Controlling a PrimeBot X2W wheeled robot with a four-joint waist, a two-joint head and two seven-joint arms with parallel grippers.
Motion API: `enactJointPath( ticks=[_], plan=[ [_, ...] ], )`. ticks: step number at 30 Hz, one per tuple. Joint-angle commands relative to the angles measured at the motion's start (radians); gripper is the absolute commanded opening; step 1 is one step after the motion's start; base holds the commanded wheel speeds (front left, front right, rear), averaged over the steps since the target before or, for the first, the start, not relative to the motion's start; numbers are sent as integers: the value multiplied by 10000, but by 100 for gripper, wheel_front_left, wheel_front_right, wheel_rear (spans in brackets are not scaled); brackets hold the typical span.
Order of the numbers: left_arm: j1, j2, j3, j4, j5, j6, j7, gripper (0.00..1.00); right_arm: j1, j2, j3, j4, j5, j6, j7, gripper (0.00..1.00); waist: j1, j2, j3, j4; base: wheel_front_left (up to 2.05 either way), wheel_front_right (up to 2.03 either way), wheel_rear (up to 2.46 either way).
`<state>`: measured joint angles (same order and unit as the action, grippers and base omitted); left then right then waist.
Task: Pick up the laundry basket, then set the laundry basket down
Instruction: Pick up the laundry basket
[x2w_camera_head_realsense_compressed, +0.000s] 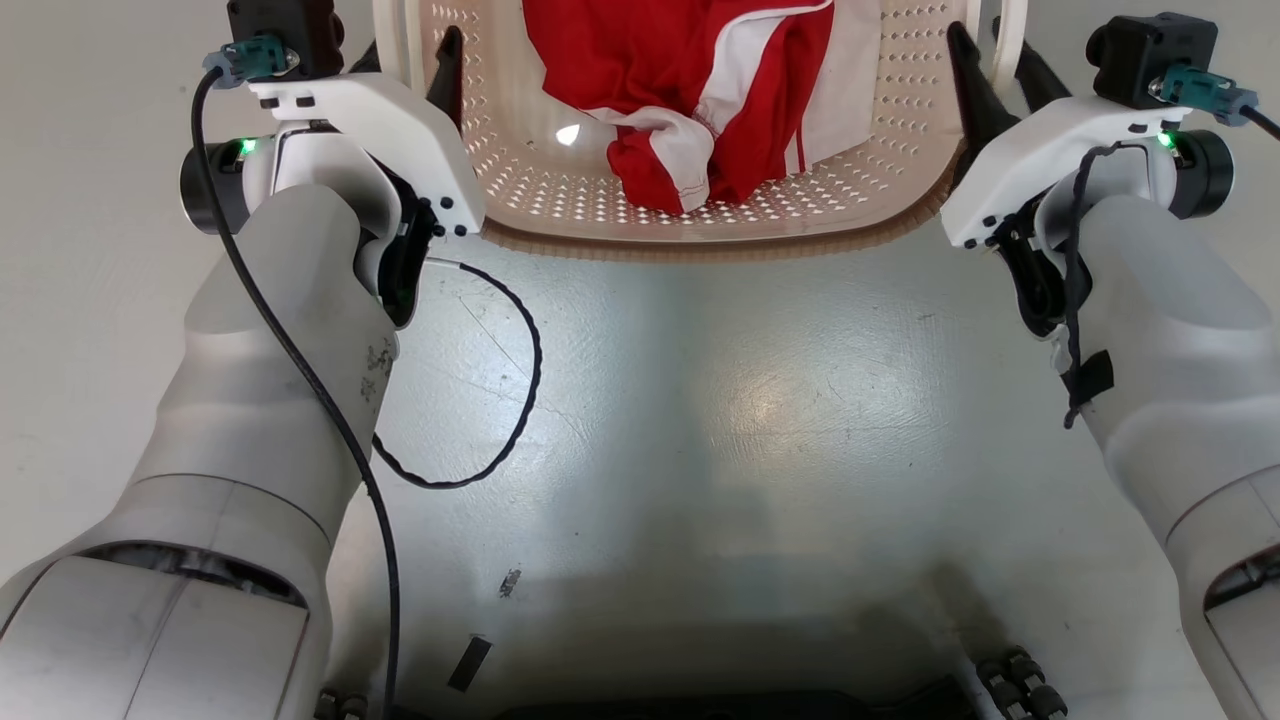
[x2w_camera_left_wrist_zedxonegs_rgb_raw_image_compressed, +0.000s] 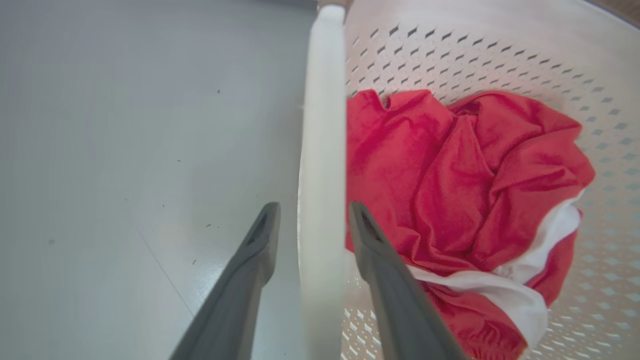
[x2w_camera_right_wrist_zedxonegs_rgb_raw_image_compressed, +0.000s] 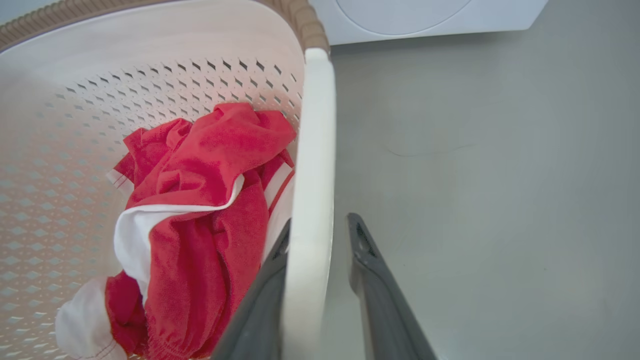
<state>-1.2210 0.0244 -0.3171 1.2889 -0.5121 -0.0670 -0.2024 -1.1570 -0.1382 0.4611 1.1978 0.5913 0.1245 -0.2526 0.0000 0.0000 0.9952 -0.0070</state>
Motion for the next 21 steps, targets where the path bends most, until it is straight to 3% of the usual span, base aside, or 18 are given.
enactJointPath(
  ticks=[1,2,3,21],
  plan=[
    [65,258,55,-54,-149,105,32,29,188,212,151,-6,84,62,-92,37,0,0,7,-2,0,0,0],
    [52,258,26,-48,-182,112,57,0,166,220,179,20,109,62,-92,16,0,0,11,-2,0,0,0],
    [46,258,4,-42,-225,116,96,0,148,228,207,43,134,62,-92,0,0,0,11,-1,0,0,0],
    [567,258,-601,7,-831,68,623,0,416,329,894,412,689,62,-11,0,0,0,-854,-13,0,0,0]
  ],
)
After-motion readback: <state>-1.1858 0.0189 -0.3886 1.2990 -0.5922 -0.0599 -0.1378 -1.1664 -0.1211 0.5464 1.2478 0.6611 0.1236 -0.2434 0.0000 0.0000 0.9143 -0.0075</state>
